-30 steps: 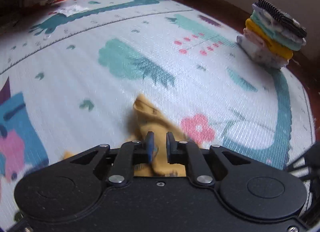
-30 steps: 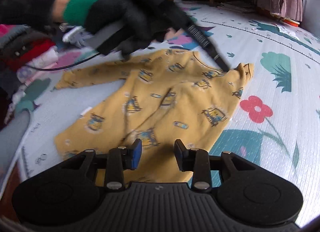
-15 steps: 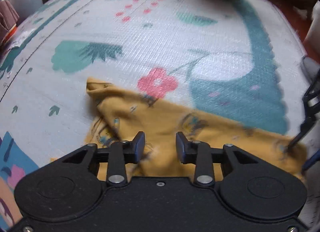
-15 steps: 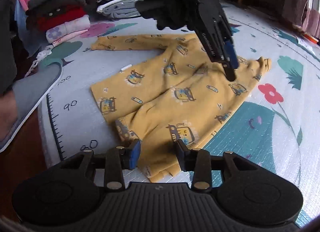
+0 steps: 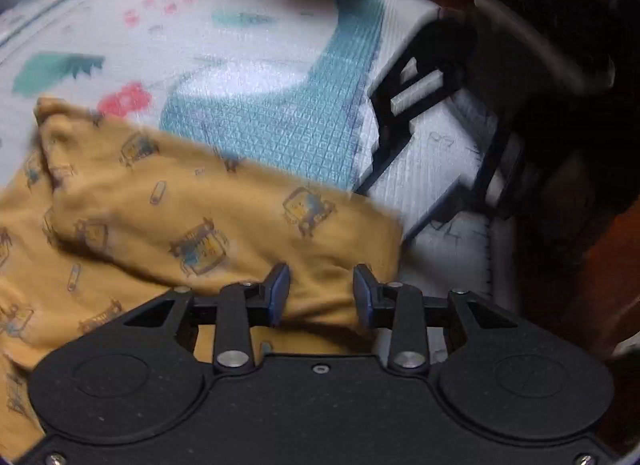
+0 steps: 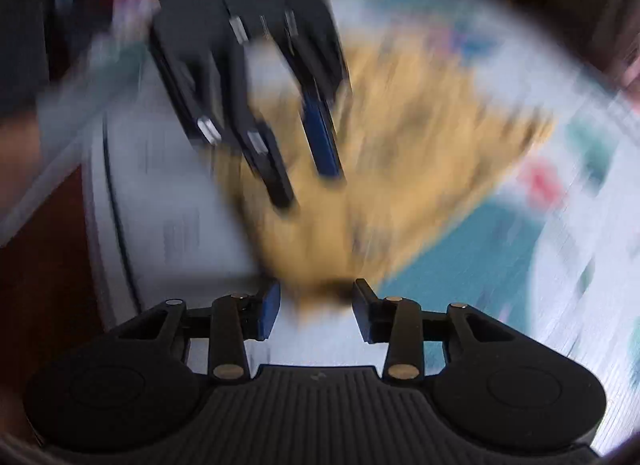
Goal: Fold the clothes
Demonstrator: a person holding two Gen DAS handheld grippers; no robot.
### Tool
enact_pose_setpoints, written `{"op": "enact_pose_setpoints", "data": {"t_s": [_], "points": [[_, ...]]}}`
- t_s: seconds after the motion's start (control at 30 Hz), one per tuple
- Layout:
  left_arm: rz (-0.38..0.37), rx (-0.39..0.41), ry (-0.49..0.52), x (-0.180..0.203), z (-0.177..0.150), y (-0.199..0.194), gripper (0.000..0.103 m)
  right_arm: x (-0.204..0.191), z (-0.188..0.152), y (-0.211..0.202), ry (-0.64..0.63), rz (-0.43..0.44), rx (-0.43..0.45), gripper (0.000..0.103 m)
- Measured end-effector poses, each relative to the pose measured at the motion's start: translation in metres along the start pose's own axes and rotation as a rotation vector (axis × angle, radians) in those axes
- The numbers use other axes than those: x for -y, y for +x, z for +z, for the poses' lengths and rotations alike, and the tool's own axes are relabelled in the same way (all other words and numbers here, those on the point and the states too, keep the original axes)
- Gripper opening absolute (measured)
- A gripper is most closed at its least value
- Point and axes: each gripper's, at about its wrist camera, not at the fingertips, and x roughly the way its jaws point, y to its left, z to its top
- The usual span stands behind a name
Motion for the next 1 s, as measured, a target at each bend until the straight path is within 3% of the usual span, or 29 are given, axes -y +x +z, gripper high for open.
{"op": "enact_pose_setpoints", "data": {"t_s": [0.07, 0.17, 0.23, 0.3, 0.37, 0.47, 0.6, 0.67, 0.77, 0.87, 1.0], "points": [[0.029, 0.042, -0.046, 0.003, 0.003, -0.007, 0.034, 0.006, 0.001, -0.006, 0.032, 0.010, -0.012, 0.041], [0.057, 0.049, -0.211, -0.005, -0.003, 0.000, 0.040, 0.002, 0.008, -0.024, 0.028, 0.009, 0.082, 0.042], [0.061, 0.053, -0.168, -0.001, 0.000, -0.001, 0.044, 0.000, 0.012, -0.020, 0.035, 0.012, 0.088, 0.043], [0.066, 0.062, -0.179, -0.004, 0.004, -0.012, 0.044, 0.000, 0.017, -0.012, 0.041, 0.043, 0.068, 0.043], [0.075, 0.088, -0.268, -0.018, -0.002, -0.030, 0.044, -0.001, 0.021, -0.003, 0.028, 0.064, 0.008, 0.043], [0.169, 0.103, -0.357, -0.042, -0.025, -0.061, 0.044, 0.011, 0.028, -0.010, 0.070, 0.103, -0.005, 0.043], [0.336, 0.151, -0.547, -0.087, -0.075, -0.100, 0.044, 0.033, 0.057, -0.019, 0.081, 0.102, 0.016, 0.051], [0.419, 0.187, -0.690, -0.114, -0.100, -0.117, 0.042, 0.033, 0.085, -0.009, 0.049, 0.114, 0.051, 0.052], [0.460, 0.225, -0.882, -0.149, -0.131, -0.134, 0.042, 0.016, 0.122, 0.015, -0.011, 0.152, 0.100, 0.054], [0.479, 0.216, -0.894, -0.170, -0.134, -0.139, 0.042, -0.018, 0.139, 0.042, -0.125, 0.178, 0.098, 0.055], [0.461, 0.251, -0.882, -0.175, -0.131, -0.144, 0.042, -0.077, 0.130, 0.067, -0.388, 0.175, 0.064, 0.054]]}}
